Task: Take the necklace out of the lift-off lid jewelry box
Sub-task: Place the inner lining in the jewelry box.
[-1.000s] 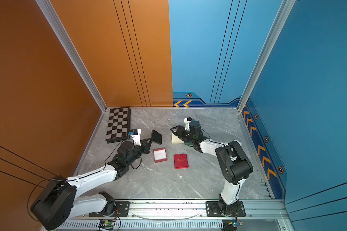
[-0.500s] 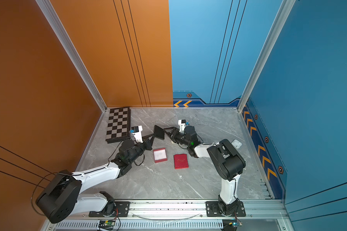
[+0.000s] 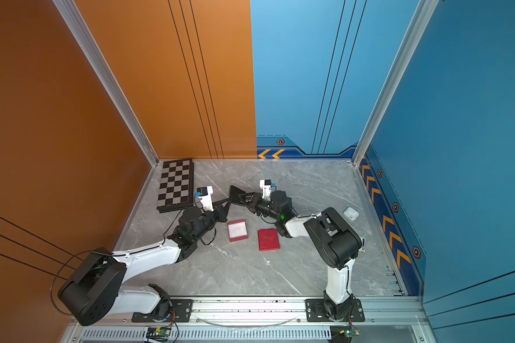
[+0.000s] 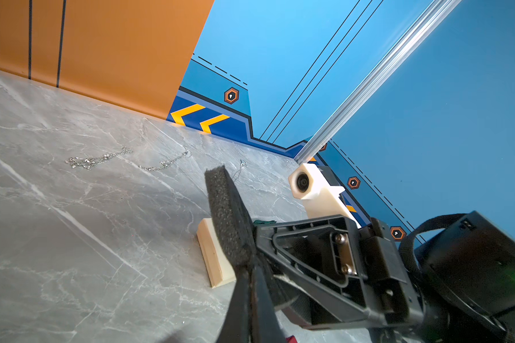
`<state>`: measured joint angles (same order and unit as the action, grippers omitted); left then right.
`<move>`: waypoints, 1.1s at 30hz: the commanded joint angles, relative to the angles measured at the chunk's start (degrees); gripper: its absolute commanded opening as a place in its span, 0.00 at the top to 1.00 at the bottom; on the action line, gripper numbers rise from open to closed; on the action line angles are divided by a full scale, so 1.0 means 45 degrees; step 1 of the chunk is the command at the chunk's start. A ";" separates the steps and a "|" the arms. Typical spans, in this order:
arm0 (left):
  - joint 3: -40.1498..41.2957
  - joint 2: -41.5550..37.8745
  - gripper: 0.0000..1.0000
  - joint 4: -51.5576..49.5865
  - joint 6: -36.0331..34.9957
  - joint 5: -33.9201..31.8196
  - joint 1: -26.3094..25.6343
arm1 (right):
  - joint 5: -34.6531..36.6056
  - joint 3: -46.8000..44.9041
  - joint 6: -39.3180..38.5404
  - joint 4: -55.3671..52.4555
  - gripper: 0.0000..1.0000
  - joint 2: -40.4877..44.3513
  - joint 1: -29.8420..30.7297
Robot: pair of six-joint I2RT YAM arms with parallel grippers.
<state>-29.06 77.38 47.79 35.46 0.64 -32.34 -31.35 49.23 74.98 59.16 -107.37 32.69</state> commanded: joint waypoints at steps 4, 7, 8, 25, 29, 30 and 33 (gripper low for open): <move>-0.0084 -0.0009 1.00 0.0364 0.0069 -0.0037 -0.0103 | 0.0092 -0.0375 -0.0810 -0.0791 0.87 0.0951 0.0099; -0.0072 0.0011 0.74 0.0351 0.0137 0.0382 -0.0012 | 0.0141 -0.0335 -0.1428 -0.1758 0.90 0.1399 0.0107; -0.0021 0.0002 0.66 0.0328 0.0180 0.0474 0.0016 | 0.0151 -0.0322 -0.1614 -0.2074 0.90 0.1540 0.0119; -0.1469 -0.2746 0.59 -0.8597 -0.1418 0.0082 0.0918 | 0.2216 0.0687 -0.5787 -1.0188 0.91 0.3014 0.1561; -0.2159 -0.2258 0.60 -1.0383 -0.1660 0.0390 0.0835 | 0.2579 0.0759 -0.5954 -1.0381 0.91 0.2615 0.2213; -0.2298 -0.2055 0.61 -1.0685 -0.1704 0.0531 0.0805 | 0.2645 0.0759 -0.6016 -1.0335 0.91 0.2557 0.2276; -0.2520 -0.1466 0.64 -1.1137 -0.1771 0.0920 0.0638 | 0.2615 0.1070 -0.6426 -1.0750 0.91 0.2236 0.2336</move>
<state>-39.07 68.82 5.23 29.50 3.07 -28.77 -21.71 51.64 49.17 14.44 -95.81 43.24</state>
